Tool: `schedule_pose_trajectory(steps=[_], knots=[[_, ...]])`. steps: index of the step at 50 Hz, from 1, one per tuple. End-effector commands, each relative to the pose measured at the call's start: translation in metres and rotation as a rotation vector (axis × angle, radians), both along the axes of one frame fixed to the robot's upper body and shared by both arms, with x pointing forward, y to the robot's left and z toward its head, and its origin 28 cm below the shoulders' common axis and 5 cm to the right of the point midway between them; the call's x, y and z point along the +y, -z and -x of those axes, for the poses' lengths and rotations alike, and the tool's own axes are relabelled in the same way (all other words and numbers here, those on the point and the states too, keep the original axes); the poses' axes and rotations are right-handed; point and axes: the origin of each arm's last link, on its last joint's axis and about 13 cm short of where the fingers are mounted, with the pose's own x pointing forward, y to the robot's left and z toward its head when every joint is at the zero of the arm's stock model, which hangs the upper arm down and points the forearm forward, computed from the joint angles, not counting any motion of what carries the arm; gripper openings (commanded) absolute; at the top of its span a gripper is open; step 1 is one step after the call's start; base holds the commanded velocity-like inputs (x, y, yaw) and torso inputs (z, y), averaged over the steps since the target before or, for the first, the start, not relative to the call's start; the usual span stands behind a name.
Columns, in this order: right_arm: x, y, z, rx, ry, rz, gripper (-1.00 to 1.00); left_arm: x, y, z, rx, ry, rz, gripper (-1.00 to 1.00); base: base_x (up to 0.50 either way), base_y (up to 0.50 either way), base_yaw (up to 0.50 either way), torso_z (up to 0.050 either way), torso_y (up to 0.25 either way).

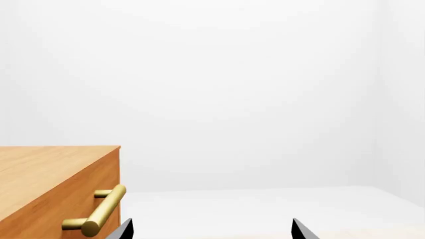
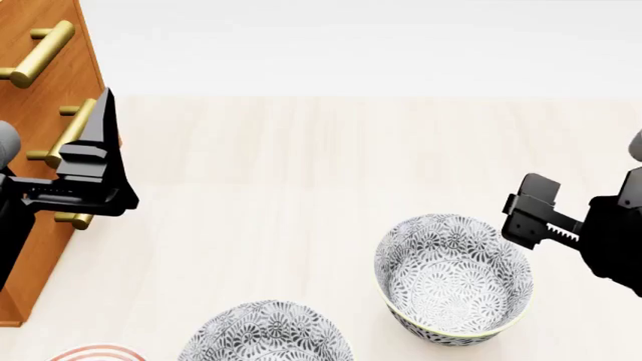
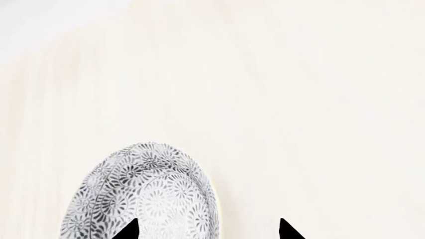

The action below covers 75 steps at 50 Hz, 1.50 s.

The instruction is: Stack the bowl at the front on the bowl in the middle.

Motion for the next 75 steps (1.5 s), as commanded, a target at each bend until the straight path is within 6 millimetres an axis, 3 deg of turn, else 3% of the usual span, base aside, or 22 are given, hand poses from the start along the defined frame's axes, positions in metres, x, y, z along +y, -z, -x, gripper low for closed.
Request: schedule_pose_trajectory(steps=[1,17,57,75], knots=[[0.000,0.024,-0.005,0.047,-0.028,-0.027,1.00,0.001,-0.001,-0.001,-0.002,0.000,-0.003,1.00,0.00,0.00,0.00,0.000,0.000],[0.003,0.047,-0.011,0.104,-0.051,-0.047,1.00,0.002,-0.001,-0.001,-0.003,0.002,-0.007,1.00,0.00,0.00,0.00,0.000,0.000],[0.004,0.082,-0.016,0.184,-0.070,-0.075,1.00,0.005,-0.005,-0.001,-0.008,0.001,-0.015,1.00,0.00,0.00,0.00,0.000,0.000],[0.004,0.089,-0.016,0.192,-0.074,-0.071,1.00,0.005,-0.006,-0.001,-0.010,0.003,-0.017,1.00,0.00,0.00,0.00,0.000,0.000]])
